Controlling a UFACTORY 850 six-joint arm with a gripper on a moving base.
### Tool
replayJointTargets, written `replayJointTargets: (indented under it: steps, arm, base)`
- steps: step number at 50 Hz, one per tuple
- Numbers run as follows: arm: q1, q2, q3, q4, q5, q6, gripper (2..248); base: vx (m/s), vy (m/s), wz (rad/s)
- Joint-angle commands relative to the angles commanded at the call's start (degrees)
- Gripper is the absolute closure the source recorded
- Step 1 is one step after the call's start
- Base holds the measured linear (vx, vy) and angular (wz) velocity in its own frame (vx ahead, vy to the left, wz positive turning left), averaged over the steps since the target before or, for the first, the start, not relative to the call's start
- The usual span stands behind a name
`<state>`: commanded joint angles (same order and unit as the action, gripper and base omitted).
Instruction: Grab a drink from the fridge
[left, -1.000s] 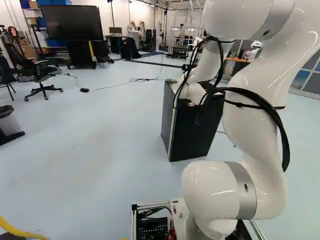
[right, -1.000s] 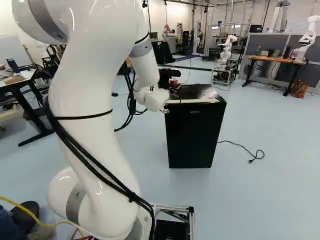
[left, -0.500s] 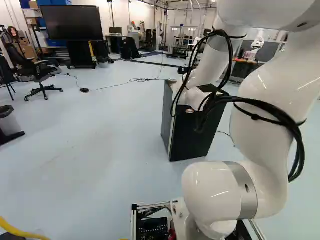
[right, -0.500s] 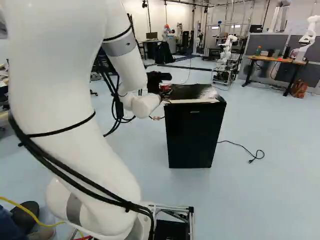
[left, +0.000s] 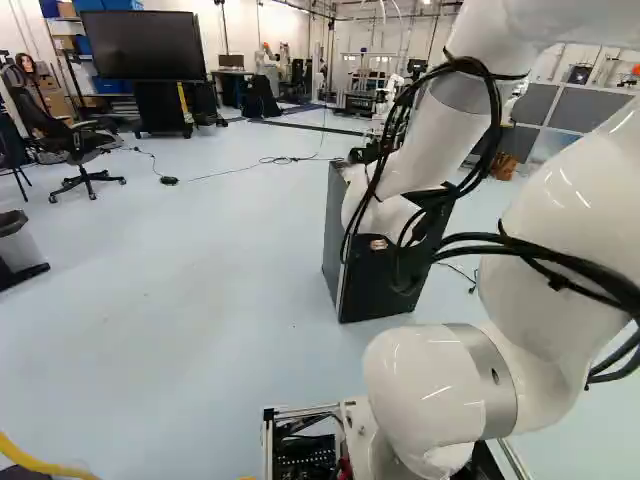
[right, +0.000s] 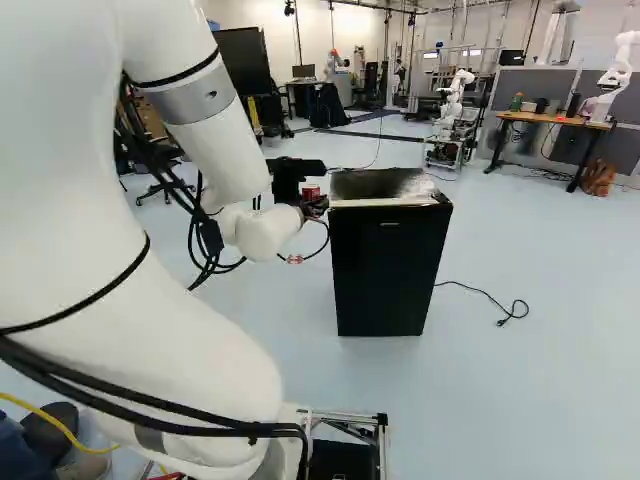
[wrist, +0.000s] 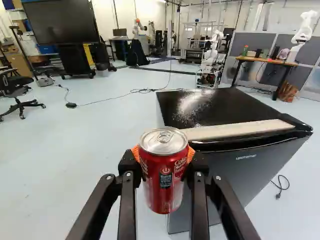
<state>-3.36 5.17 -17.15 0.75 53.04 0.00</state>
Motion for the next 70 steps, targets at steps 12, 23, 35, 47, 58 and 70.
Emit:
replayJointTargets:
  steps: [12,23,35,47,58,70]
  arm:
    - [1.2,3.9,4.3,-0.3,-1.1,0.0,152]
    - [2.1,6.6,7.4,-0.5,-1.9,0.0,152]
    - [2.7,8.8,9.9,-0.6,-2.5,0.0,152]
    - [3.2,10.2,11.5,-0.7,-2.9,0.0,152]
    - [3.4,10.8,12.1,-0.8,-3.0,0.0,152]
    - [3.4,10.8,12.2,-0.8,-3.0,0.0,152]
  base:
    - [0.000,0.000,0.000]
    - [0.000,0.000,0.000]
    - [0.000,0.000,0.000]
    - [0.000,0.000,0.000]
    - [0.000,0.000,0.000]
    - [0.000,0.000,0.000]
